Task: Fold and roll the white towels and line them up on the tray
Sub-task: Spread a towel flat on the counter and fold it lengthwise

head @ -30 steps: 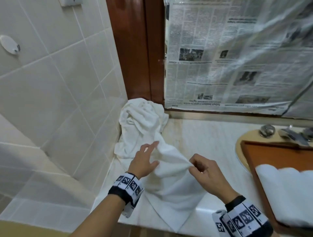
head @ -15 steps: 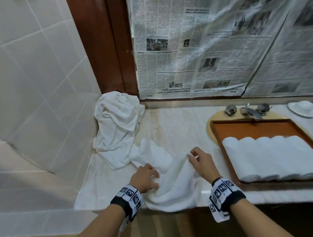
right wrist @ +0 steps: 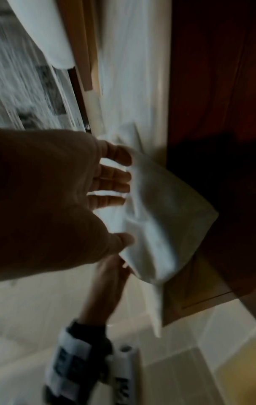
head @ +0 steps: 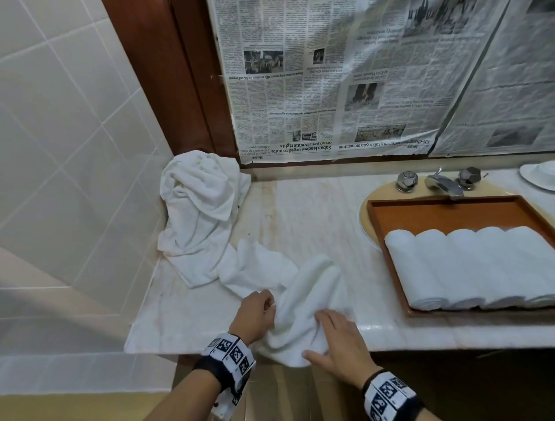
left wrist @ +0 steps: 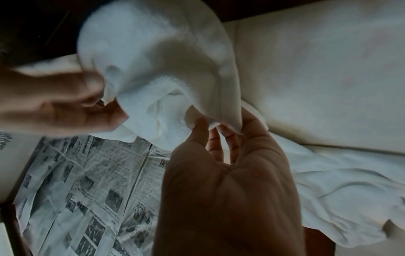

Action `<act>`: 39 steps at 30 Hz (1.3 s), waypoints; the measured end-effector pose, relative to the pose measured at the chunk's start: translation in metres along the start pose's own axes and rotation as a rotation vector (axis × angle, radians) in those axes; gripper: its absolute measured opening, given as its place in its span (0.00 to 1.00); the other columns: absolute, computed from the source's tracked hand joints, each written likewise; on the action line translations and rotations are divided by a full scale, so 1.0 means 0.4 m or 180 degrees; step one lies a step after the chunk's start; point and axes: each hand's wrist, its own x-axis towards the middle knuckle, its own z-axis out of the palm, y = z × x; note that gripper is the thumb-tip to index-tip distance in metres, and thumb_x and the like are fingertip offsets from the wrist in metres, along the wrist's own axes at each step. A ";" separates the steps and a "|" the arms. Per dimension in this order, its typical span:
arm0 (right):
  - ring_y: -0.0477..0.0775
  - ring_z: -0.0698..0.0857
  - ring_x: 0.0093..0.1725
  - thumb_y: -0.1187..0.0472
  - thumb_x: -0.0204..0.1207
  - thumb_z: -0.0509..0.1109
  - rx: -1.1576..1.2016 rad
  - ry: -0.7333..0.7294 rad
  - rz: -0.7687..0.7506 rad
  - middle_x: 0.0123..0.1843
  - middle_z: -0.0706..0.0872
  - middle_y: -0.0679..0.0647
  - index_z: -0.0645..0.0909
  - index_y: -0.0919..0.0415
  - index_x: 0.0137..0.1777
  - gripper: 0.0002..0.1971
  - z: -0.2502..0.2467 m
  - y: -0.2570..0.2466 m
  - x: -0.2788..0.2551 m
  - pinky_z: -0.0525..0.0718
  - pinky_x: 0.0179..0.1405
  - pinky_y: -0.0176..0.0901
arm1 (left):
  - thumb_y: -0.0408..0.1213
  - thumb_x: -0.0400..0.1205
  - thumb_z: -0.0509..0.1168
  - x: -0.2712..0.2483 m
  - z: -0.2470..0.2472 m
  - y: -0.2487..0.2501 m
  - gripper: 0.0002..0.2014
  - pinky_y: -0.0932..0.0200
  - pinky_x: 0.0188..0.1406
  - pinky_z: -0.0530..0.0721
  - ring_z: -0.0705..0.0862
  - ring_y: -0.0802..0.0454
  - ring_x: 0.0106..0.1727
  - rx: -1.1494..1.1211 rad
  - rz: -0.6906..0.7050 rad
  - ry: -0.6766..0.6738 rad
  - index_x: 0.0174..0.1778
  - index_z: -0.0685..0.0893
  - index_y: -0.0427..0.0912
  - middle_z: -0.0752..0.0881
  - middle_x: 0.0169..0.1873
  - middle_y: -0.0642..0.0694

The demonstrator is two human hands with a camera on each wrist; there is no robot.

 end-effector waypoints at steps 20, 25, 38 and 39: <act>0.53 0.64 0.81 0.51 0.77 0.71 -0.0304 0.0226 -0.0184 0.82 0.66 0.50 0.69 0.51 0.79 0.30 0.002 0.094 -0.036 0.61 0.80 0.45 | 0.26 0.69 0.63 -0.011 -0.004 -0.014 0.29 0.63 0.62 0.79 0.77 0.58 0.61 0.0049 0.0637 -0.0655 0.66 0.79 0.51 0.71 0.63 0.59; 0.45 0.75 0.65 0.54 0.82 0.65 0.0273 0.0339 -0.0242 0.67 0.80 0.46 0.81 0.53 0.68 0.16 -0.042 0.108 -0.020 0.74 0.68 0.37 | 0.27 0.75 0.64 0.000 0.017 -0.033 0.15 0.65 0.55 0.78 0.80 0.54 0.52 0.0098 0.0653 -0.0458 0.54 0.86 0.46 0.74 0.57 0.56; 0.51 0.86 0.54 0.57 0.85 0.66 0.0868 0.1494 -0.0244 0.56 0.88 0.51 0.85 0.60 0.63 0.12 -0.158 0.054 0.026 0.84 0.55 0.46 | 0.46 0.82 0.72 -0.025 -0.108 0.022 0.04 0.72 0.42 0.77 0.86 0.62 0.42 -0.0786 0.0803 0.0138 0.42 0.89 0.55 0.89 0.37 0.64; 0.48 0.85 0.53 0.57 0.86 0.66 0.1023 0.1554 -0.0268 0.55 0.88 0.49 0.84 0.60 0.62 0.11 -0.174 0.040 0.027 0.81 0.56 0.42 | 0.47 0.82 0.72 -0.027 -0.116 0.035 0.05 0.71 0.40 0.77 0.86 0.60 0.42 -0.0792 0.0807 0.0147 0.41 0.89 0.54 0.89 0.37 0.62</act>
